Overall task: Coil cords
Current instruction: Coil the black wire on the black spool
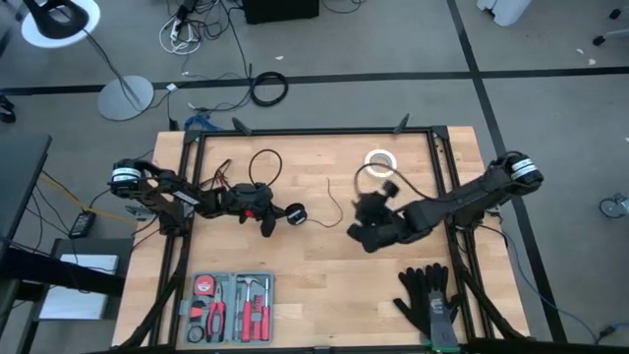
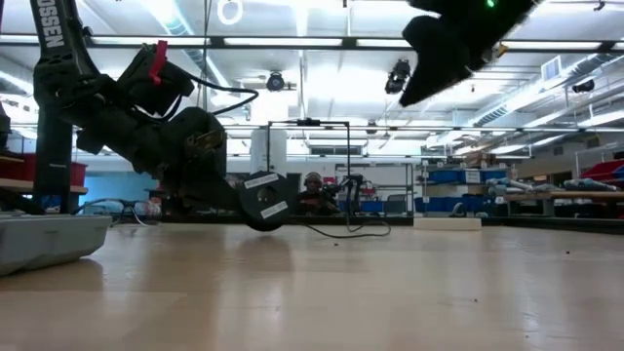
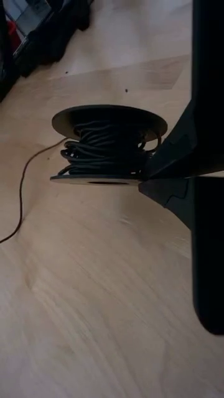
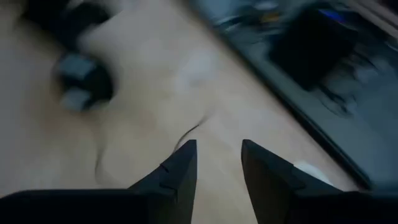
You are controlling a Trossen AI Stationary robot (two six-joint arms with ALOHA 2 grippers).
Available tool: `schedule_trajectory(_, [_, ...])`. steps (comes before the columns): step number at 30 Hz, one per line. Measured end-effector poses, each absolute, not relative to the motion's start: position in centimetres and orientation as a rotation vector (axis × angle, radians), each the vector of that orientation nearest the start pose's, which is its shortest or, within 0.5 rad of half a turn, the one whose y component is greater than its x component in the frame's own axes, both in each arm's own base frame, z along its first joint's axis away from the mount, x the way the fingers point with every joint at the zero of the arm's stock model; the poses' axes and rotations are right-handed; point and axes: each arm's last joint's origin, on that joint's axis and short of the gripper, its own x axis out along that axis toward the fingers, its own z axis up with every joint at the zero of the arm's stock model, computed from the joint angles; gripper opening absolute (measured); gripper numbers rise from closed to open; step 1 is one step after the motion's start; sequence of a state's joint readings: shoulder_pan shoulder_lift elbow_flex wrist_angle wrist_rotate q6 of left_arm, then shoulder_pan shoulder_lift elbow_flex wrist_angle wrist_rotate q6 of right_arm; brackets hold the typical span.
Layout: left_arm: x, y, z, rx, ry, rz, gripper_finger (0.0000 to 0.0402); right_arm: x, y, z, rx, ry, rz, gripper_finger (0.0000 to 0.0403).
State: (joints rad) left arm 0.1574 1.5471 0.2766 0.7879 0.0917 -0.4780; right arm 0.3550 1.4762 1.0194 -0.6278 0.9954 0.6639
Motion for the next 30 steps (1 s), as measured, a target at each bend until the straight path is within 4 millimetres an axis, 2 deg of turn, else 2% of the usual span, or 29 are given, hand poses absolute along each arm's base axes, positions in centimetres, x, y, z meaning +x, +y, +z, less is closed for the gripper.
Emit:
schedule_trajectory(3, [22.7, 3.3, 10.7, -0.529, 0.454, 0.178, 0.0000, 26.3, 7.1, 21.9, 0.119, 0.448, -0.934, 0.0124])
schedule_trajectory(6, [22.7, 3.3, 10.7, -0.528, 0.452, 0.177, 0.0000, 27.0, 6.3, 20.2, 0.285, 0.421, -0.940, 0.0124])
schedule_trajectory(8, [22.7, 3.3, 10.7, -0.527, 0.450, 0.176, 0.0000, 27.8, 5.6, 19.5, 0.355, 0.517, -0.854, 0.0124])
schedule_trajectory(12, [22.7, 3.3, 10.7, -0.527, 0.450, 0.177, 0.0000, 29.7, 4.3, 18.9, 0.363, 0.786, -0.472, 0.0124])
schedule_trajectory(16, [22.7, 3.3, 10.6, -0.527, 0.455, 0.178, 0.0000, 30.2, 2.8, 18.9, 0.268, 0.863, -0.258, 0.0124])
schedule_trajectory(23, [22.6, 3.3, 10.6, -0.527, 0.462, 0.180, 0.0000, 29.7, 0.7, 18.2, -0.064, 0.994, -0.102, 0.0124])
schedule_trajectory(30, [22.7, 3.3, 10.7, -0.526, 0.454, 0.177, 0.0000, 30.0, 0.0, 18.4, -0.132, 0.966, -0.038, 0.0124])
